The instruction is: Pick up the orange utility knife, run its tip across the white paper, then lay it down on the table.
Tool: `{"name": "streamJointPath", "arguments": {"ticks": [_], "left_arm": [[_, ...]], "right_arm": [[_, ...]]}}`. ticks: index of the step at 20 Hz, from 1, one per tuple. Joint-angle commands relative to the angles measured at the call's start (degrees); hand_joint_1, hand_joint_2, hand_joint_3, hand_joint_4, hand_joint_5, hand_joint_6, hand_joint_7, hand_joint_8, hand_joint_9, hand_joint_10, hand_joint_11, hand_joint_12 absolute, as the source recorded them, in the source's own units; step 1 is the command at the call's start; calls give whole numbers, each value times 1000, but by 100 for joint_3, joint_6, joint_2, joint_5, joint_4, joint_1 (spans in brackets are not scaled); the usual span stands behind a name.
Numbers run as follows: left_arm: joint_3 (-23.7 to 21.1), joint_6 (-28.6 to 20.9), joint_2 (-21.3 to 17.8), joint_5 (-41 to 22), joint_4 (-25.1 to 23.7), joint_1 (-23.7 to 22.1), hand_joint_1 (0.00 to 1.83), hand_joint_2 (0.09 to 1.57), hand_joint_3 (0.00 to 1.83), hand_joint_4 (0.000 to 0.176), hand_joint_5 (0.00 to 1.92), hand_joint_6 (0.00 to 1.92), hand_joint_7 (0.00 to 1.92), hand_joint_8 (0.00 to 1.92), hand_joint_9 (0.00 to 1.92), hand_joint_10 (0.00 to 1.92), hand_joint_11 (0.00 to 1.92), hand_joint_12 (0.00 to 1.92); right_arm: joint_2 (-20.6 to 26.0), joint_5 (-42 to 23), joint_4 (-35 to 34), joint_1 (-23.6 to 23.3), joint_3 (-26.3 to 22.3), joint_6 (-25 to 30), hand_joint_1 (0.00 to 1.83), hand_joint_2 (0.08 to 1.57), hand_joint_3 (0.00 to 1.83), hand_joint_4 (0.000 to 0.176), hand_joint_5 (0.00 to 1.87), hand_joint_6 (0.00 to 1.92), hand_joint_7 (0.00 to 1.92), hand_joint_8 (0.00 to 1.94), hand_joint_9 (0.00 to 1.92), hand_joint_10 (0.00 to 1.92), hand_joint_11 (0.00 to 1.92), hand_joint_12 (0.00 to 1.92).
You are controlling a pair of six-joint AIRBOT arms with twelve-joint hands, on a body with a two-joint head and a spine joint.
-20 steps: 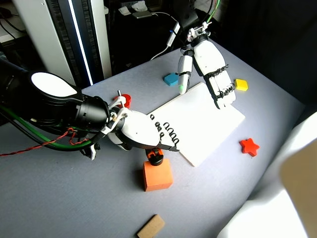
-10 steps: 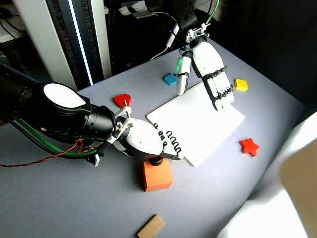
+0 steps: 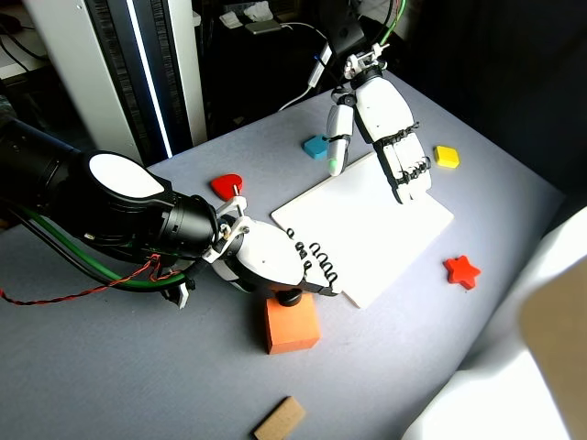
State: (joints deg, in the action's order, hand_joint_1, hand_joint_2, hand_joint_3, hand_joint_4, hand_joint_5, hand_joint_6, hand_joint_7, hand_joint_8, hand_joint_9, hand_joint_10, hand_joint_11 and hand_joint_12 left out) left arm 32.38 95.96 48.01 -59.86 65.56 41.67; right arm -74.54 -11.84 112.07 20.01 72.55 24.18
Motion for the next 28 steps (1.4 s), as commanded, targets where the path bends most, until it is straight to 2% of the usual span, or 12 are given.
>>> {"name": "streamJointPath", "arguments": {"ticks": [1,2,4,5,8,9,11,12,15,23,26,28], "left_arm": [[18,-20,-29,-472,-330,-42,0,1228,2,0,0,0,0,0,0,0,0,79],[21,-18,-29,-472,-330,-42,0,1224,0,0,0,0,0,0,0,0,0,76],[21,-15,-29,-472,-330,-37,0,1225,0,0,0,0,0,0,0,0,0,77],[19,-15,-29,-472,-330,-35,0,1229,2,0,0,0,0,0,0,0,0,14],[13,-3,-28,-472,-331,-33,0,1228,1,0,0,0,0,0,0,0,0,0],[13,0,-28,-472,-331,-33,0,1227,1,0,0,0,4,2,0,0,1,1],[11,1,-28,-472,-332,-29,0,1227,0,0,0,0,7,3,0,0,13,6],[10,1,-28,-472,-333,-27,0,1227,0,0,0,0,7,3,0,0,16,8],[38,1,-28,-472,-333,-31,0,1229,1,0,0,0,0,0,0,0,11,8],[440,-36,-21,-281,-283,-38,0,1230,1,0,0,0,8,2,0,0,12,13],[735,9,6,-209,-148,-92,0,1229,1,0,0,0,0,0,0,0,15,18],[1033,64,23,-50,-110,-155,0,1226,0,0,0,0,0,0,0,0,11,20]], "right_arm": [[12,150,-88,-40,-26,-17,1074,1252,41,0,104,33,140,28,156,33,0,515],[6,172,-88,-24,-27,-18,1145,1260,23,0,427,184,509,135,428,137,0,1105],[1,216,-88,-10,-34,-19,1147,1254,15,0,424,548,535,429,475,375,0,1318],[0,256,-88,-3,-42,-19,1117,1287,0,22,653,1476,687,1419,540,1248,259,1700],[-7,310,-88,-5,-50,-22,1103,1254,162,0,644,1525,617,1741,878,1881,666,1912],[-7,311,-88,-19,-52,-32,1415,1119,319,67,1128,1842,1212,1901,1315,1913,1231,1919],[-6,313,-88,-52,-56,-52,1514,949,662,72,1516,1918,1667,1939,1726,1921,1750,1921],[4,317,-88,-90,-79,-49,1458,1005,574,55,1533,1920,1672,1941,1727,1921,1787,1921],[95,395,-88,-231,-298,101,1408,1199,267,85,1446,1921,1656,1941,1716,1921,1781,1921],[294,572,-124,-440,-387,22,1464,1151,255,111,1356,1921,1540,1941,1638,1921,1709,1921],[481,-536,-139,-639,-320,-492,1440,1163,262,120,1370,1921,1548,1941,1639,1921,1707,1921],[501,-822,-1720,-548,-177,-2593,1468,1166,261,133,1382,1921,1554,1941,1643,1921,1708,1921]]}}
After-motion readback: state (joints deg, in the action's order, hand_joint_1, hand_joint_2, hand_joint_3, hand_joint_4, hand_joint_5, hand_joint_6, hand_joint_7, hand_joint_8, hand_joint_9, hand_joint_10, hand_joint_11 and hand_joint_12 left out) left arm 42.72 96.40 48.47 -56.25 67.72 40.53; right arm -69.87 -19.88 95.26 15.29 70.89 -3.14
